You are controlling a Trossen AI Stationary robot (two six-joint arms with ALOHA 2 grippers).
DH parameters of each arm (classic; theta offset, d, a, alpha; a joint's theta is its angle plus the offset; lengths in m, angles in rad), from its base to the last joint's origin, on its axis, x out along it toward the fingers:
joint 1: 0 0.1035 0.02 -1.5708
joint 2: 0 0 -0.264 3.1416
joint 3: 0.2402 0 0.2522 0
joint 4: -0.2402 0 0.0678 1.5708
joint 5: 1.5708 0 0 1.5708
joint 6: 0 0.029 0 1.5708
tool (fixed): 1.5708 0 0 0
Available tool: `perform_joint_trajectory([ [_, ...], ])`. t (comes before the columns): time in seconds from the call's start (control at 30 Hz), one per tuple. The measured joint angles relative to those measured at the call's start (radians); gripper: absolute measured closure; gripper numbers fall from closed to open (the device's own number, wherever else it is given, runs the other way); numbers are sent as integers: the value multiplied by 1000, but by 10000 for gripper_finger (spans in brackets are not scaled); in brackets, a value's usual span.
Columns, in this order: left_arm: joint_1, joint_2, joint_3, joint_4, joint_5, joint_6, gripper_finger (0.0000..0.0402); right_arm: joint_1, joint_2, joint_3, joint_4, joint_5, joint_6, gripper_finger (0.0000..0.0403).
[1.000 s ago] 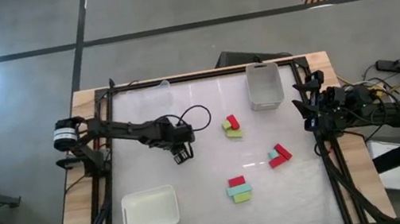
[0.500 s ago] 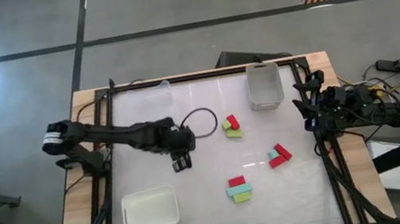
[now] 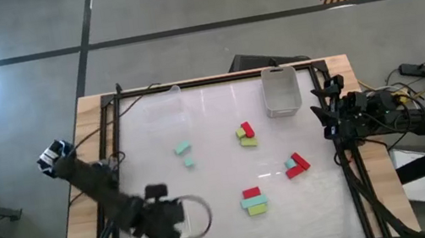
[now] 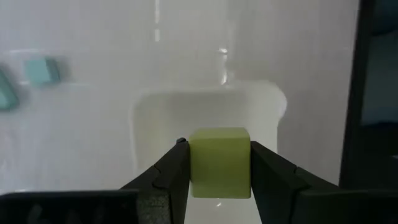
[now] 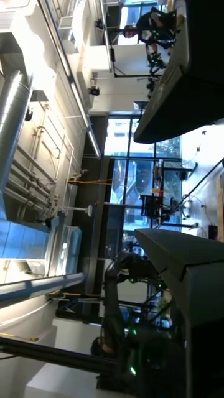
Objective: Sort & place blocks by color
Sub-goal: Put the top left green block into the white bin
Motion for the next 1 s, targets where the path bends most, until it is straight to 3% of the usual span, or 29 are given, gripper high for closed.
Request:
perform_joint_trajectory([
  [0.23, -103, 34, -92, 1, -21, -133, 282, 0, 0, 0, 0, 0, 3, 177],
  [0.63, -103, 98, -242, 74, -5, -133, 259, 0, 0, 0, -10, 0, 14, 177],
  [1.0, -103, 99, -262, 93, 14, -181, 256, 0, 0, 0, -9, -1, 12, 177],
])
